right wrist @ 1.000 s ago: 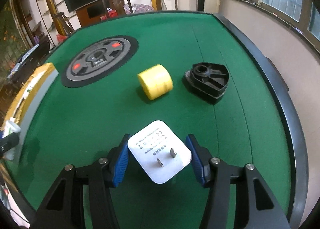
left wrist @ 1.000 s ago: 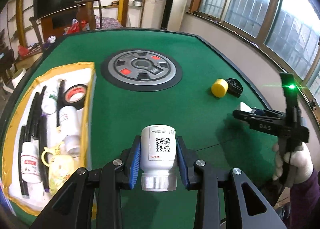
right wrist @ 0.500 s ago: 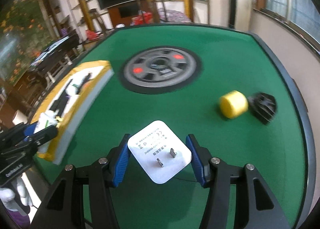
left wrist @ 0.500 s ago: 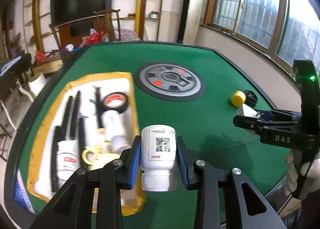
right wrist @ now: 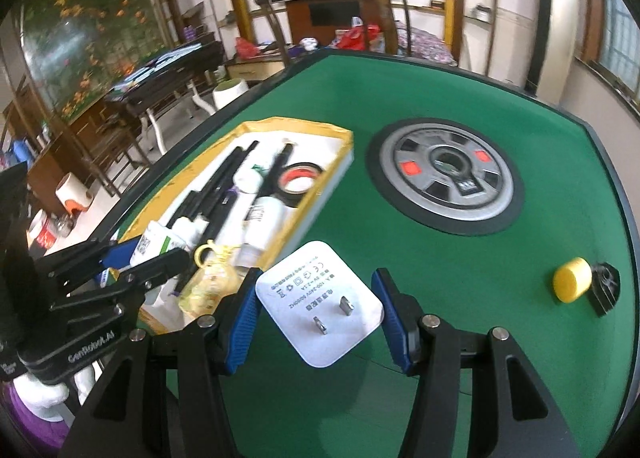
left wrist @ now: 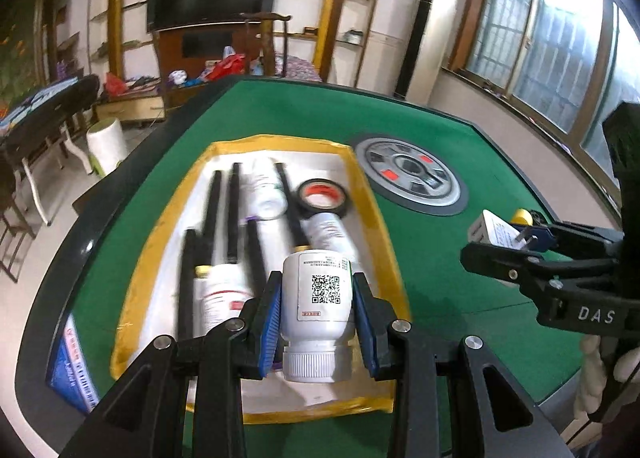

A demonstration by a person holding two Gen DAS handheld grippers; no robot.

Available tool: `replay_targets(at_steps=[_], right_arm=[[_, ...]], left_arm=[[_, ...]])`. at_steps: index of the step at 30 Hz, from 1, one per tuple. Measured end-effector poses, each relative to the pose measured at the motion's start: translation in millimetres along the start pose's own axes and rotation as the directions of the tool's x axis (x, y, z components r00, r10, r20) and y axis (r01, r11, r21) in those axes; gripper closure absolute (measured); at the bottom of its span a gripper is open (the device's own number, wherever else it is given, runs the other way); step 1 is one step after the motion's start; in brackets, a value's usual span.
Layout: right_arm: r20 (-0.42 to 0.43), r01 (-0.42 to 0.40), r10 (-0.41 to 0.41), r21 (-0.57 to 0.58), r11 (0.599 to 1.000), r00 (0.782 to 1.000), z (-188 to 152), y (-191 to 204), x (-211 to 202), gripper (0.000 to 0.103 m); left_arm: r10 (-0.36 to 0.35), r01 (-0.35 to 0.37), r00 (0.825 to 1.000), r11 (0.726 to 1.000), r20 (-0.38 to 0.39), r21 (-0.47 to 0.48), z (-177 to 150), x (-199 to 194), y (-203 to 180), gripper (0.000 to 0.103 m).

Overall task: Organize rigid objects
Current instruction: 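Carry the bottle with the left tool while the right tool carries the plug to the tray, then lower the bottle and plug into the tray and open both tools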

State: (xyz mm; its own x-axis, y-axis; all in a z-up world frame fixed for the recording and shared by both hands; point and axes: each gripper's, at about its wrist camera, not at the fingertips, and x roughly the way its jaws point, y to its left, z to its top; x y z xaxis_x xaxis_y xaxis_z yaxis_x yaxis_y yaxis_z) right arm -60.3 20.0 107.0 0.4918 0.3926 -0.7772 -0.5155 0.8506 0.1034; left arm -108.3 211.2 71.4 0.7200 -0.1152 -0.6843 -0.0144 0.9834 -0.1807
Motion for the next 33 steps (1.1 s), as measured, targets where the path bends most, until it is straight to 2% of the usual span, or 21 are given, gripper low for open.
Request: replay_targets(at_steps=[11, 17, 22, 27, 33], right_arm=[[-0.051, -0.118, 0.117, -0.018, 0.993, 0.992, 8.7, 40.7, 26.6, 0.048], [-0.097, -0.140, 0.137, -0.021, 0.990, 0.986, 17.2, 61.8, 56.9, 0.048], [-0.140, -0.167, 0.171, 0.035, 0.985, 0.975, 28.7, 67.4, 86.2, 0.048], [-0.147, -0.170, 0.175, 0.041, 0.985, 0.974, 40.3, 78.9, 103.1, 0.048], [-0.170, -0.120, 0.123, 0.031, 0.992, 0.978, 52.2, 84.9, 127.3, 0.048]], left_arm=[[0.076, -0.078, 0.997, 0.993, -0.027, -0.091, -10.2, -1.8, 62.4, 0.068], [0.054, -0.059, 0.997, 0.992, -0.049, -0.108, -7.3, 12.8, 70.0, 0.068], [0.026, -0.034, 0.997, 0.994, -0.070, -0.109, -8.7, 27.4, 70.7, 0.068], [0.025, -0.030, 0.998, 0.995, -0.051, -0.098, -4.9, 32.0, 71.5, 0.068], [-0.002, -0.001, 1.000, 0.994, -0.029, -0.105, -7.7, 34.1, 69.9, 0.068]])
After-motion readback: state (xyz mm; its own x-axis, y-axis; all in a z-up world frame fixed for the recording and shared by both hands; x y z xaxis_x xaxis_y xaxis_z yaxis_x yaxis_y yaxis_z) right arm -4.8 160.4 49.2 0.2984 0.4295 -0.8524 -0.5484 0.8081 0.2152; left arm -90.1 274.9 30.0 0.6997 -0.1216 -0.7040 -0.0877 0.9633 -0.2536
